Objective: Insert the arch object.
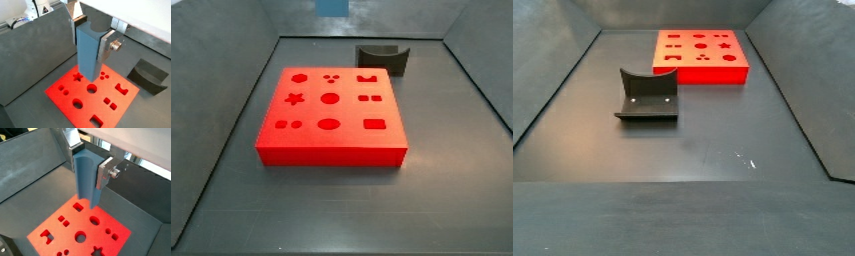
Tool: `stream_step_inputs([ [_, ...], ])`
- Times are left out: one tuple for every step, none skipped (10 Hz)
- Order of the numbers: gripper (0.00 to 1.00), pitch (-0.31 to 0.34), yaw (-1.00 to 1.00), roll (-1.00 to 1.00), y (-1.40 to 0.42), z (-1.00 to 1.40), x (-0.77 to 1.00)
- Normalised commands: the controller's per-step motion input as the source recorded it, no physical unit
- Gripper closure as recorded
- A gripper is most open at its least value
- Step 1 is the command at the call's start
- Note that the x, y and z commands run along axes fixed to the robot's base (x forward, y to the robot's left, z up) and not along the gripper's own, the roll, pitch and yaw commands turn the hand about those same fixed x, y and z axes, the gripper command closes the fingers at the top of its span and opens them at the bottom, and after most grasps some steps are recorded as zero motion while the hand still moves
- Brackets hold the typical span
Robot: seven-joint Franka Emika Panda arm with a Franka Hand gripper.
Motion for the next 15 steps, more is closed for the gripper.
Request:
stream_step_inputs([
  [1.00,0.136,0.00,0.00,0.15,-0.18,0.46],
  [1.00,0.124,-0.09,0.00,0.70,-0.45,0.63],
  [1.00,0.099,-0.02,0.00,0.81,-0.50,0.56],
  [1.00,0.080,0.00,0.03,0.89,-0.49,0.49],
  [1.00,0.057,0.00,0.09,0.78,-0.40,0.39],
  [1.00,0.044,0.00,0.11,0.71,-0.40,0.44],
  [1.00,0.000,0.00,0.13,0.57,-0.47,0.50],
  [1.00,0.000,0.00,0.23,0.28,-0.51,0.70],
  [1.00,0.000,0.01,0.32,0.06,-0.51,0.66],
  [1.00,0.000,0.00,0.31,0.02,-0.55,0.70],
  [1.00,-0.027,0.00,0.27,0.00,-0.61,0.78],
  [1.00,-0.063,0.00,0.22,0.00,-0.57,0.79],
  [1.00,-0.066,-0.01,0.08,0.03,-0.58,0.59],
  [1.00,-0.089,-0.04,0.00,0.08,-0.53,0.53],
  [1.00,-0.096,-0.08,-0.10,0.14,-0.26,0.26],
])
